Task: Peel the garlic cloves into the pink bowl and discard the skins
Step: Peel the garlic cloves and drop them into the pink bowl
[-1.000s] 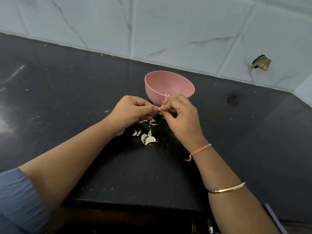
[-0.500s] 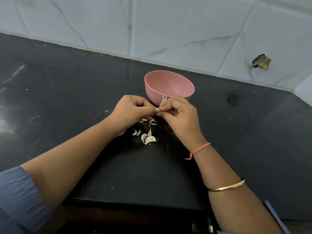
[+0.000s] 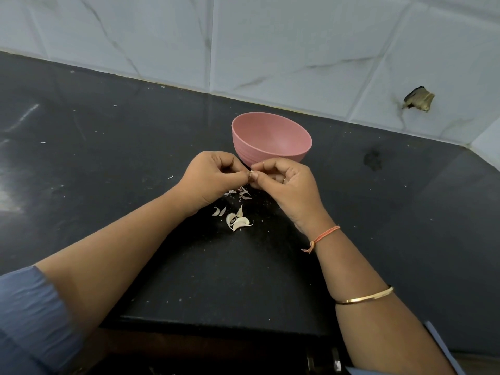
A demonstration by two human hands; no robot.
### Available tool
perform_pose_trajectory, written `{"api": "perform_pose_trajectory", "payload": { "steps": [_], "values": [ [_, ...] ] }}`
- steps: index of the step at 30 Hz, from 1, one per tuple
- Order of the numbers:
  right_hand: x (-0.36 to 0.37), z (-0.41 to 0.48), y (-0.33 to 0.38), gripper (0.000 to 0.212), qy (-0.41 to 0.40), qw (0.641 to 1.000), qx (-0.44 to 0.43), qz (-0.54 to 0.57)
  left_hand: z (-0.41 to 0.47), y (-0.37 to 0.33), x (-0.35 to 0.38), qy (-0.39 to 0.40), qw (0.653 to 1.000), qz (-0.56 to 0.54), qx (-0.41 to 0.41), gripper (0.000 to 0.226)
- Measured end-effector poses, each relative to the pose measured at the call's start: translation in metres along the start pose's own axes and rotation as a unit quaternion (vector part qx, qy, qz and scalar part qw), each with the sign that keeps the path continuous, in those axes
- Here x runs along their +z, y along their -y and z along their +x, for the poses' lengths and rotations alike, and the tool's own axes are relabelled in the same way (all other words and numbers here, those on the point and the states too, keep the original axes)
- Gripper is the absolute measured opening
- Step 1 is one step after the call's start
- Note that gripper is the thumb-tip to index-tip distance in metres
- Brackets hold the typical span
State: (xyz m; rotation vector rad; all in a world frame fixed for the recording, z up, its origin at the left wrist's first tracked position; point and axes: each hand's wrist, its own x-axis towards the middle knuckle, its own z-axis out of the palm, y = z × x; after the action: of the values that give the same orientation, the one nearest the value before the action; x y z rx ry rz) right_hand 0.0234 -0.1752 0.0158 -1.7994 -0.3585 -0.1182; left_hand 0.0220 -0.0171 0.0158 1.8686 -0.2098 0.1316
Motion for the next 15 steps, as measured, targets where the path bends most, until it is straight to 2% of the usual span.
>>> {"api": "perform_pose_trajectory", "payload": {
  "steps": [4,10,15],
  "values": [
    [0.001,0.0,0.002,0.013,-0.004,1.0,0.016,0.025,0.001,0.001,0.0,-0.007,1.0,0.028,0.002,0.011],
    [-0.004,0.0,0.01,0.003,-0.047,0.978,0.064,0.192,0.004,0.003,0.0,-0.039,0.998,0.036,-0.017,0.011],
    [-0.002,-0.001,0.009,0.006,-0.016,0.983,0.066,0.169,0.002,0.001,-0.001,-0.024,0.999,-0.032,-0.021,0.009]
  ]
}}
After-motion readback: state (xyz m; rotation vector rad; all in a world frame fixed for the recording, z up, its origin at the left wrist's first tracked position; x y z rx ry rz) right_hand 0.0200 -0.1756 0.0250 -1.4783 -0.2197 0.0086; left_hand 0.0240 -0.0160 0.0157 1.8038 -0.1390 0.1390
